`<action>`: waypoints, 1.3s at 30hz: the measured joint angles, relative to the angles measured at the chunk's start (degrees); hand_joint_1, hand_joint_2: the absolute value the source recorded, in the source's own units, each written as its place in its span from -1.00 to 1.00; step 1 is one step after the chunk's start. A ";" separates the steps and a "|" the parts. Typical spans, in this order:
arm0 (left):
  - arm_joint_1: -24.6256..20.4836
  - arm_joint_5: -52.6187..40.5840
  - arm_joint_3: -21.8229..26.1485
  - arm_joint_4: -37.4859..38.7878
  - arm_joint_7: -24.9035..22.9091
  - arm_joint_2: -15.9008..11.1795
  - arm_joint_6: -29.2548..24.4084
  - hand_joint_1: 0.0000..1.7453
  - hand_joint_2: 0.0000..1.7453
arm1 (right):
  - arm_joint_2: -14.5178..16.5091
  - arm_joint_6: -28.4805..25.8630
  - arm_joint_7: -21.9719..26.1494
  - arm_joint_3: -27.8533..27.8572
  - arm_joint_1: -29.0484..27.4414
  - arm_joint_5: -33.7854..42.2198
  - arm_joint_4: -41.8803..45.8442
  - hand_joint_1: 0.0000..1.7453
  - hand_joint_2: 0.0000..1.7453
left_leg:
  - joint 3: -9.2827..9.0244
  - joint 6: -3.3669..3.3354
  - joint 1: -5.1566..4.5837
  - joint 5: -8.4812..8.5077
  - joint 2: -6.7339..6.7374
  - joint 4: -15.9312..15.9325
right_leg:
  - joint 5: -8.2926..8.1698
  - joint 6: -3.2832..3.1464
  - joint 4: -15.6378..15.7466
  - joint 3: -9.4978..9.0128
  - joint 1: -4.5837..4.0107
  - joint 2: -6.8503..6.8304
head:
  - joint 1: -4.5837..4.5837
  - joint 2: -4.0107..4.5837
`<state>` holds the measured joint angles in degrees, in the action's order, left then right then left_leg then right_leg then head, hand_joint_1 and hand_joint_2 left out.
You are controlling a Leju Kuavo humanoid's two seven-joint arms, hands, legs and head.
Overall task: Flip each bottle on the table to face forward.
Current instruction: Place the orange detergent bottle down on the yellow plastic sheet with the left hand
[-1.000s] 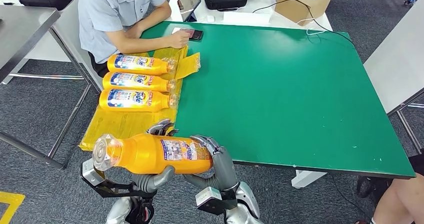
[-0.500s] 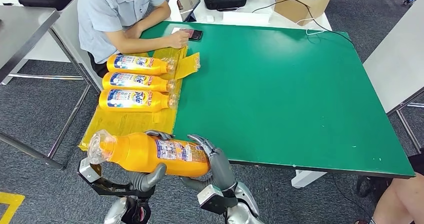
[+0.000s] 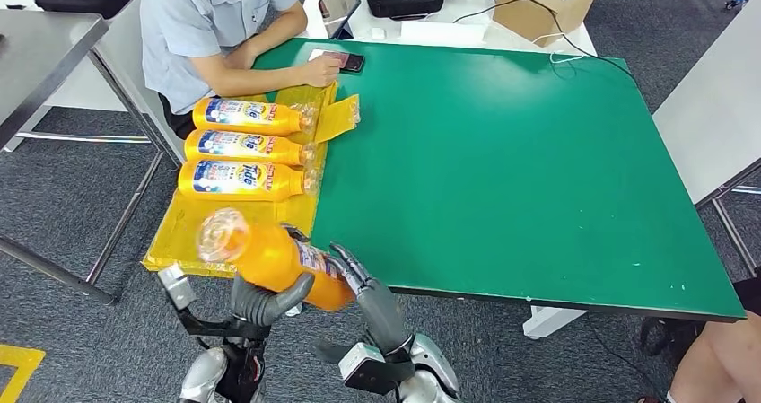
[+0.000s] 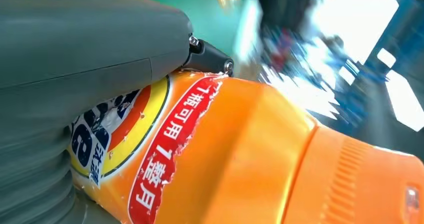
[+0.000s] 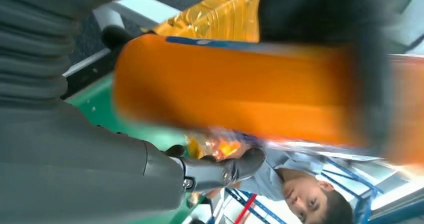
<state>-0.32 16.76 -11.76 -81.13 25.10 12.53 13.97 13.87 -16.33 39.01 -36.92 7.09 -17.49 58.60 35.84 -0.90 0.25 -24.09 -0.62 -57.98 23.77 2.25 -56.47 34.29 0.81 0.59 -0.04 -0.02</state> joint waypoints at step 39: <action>-38.50 -67.01 -4.15 46.10 -15.68 -16.34 -15.28 1.00 1.00 | 5.41 10.26 0.00 9.43 2.19 15.30 -8.54 -1.00 -1.00 | -0.03 0.08 0.02 0.16 0.02 0.00 | -0.05 -0.01 -0.07 -0.02 0.01 0.01 | 0.02 0.00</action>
<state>-38.83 -50.25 -15.91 -35.04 9.41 -3.81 -1.32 19.29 -6.08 39.01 -27.49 9.28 -2.19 50.06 35.81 -0.83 0.28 -23.93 -0.60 -57.98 23.72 2.25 -56.55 34.27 0.82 0.60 -0.03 -0.02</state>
